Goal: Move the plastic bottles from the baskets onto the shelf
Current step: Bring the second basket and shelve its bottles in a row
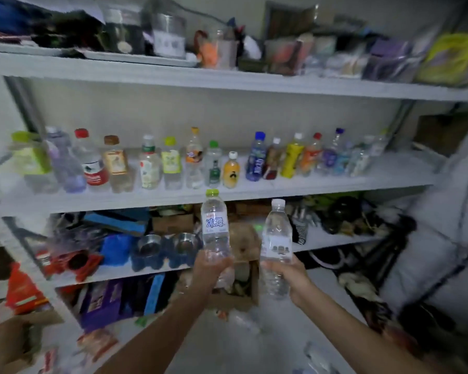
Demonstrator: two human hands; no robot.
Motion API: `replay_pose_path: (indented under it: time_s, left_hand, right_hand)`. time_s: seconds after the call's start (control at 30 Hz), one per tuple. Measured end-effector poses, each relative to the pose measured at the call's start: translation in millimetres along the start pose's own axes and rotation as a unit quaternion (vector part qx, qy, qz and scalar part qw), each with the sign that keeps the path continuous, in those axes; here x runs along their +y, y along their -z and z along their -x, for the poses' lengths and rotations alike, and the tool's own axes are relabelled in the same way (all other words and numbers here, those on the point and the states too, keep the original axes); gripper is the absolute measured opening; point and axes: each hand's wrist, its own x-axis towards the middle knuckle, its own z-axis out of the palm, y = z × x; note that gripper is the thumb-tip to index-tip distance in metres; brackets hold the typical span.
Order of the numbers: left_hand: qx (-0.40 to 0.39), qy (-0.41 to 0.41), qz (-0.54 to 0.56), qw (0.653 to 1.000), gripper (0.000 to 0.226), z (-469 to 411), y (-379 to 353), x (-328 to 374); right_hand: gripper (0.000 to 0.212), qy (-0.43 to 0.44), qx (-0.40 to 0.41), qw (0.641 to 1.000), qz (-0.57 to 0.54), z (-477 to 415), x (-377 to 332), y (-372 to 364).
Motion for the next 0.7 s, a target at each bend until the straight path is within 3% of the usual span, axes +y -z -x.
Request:
replay_pose_path:
  time_s: [0.07,0.27,0.47,0.6,0.7]
  left_hand:
    - [-0.042,-0.013,-0.032,0.999,0.039,-7,-44,1]
    - [-0.153,-0.024,-0.025,0.988,0.054,-34,-161,4]
    - [-0.16,-0.043,0.01,0.986,0.044,-52,-269,12]
    - [-0.211,-0.035,-0.01,0.977,0.048,-62,-317,7]
    - [-0.244,-0.033,-0.043,0.968,0.063,-67,-347,4]
  right_hand:
    - [0.022,0.003,0.022,0.999,-0.037,-1,-5,43]
    - [0.047,0.036,0.107,0.992,-0.061,-35,-31,147]
    - [0.055,0.084,0.143,0.981,-0.1,-71,-61,221]
    - [0.036,0.086,0.184,0.974,-0.1,-78,-73,264]
    - [0.038,0.09,0.198,0.971,-0.097,-83,-78,296]
